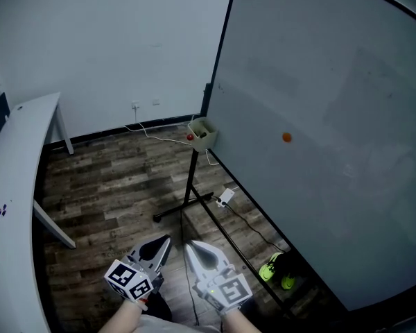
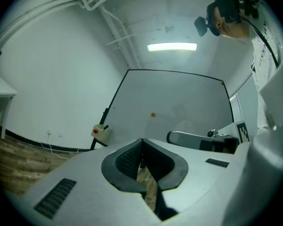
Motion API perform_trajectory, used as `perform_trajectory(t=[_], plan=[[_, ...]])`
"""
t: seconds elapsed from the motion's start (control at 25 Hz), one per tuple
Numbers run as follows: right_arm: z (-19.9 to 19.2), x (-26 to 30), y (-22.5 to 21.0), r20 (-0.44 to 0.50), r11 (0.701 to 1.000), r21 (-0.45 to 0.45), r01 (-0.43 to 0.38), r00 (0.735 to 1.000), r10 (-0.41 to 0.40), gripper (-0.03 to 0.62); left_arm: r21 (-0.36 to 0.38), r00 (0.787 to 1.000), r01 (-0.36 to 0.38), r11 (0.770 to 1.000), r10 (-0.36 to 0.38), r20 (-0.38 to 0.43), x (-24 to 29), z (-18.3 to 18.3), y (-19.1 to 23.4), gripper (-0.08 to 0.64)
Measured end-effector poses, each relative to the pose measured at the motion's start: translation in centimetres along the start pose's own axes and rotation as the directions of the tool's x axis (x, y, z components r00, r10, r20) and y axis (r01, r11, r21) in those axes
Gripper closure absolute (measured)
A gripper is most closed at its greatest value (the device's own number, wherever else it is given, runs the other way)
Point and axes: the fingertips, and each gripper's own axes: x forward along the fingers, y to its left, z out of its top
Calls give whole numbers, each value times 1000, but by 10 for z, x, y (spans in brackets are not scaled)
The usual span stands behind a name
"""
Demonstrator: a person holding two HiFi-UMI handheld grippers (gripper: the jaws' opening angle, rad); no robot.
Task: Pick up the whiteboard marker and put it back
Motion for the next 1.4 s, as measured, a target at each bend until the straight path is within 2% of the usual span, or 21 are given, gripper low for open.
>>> perform_trajectory(t=[0.56,0.88,1.4], plan=[[-24,136,-83,-48,993,-1,117,992,-117,574,-51,990,125,991,-128,-59,99,14,132,545],[-42,206,-116,-76,986,9,168,983,-167,574,-64,981,172,983,-177,-84,132,18,199,545],[-61,254,-133,-121,986,-8,167,979,-167,574,-94,988,135,986,-141,-65,142,24,258,545]])
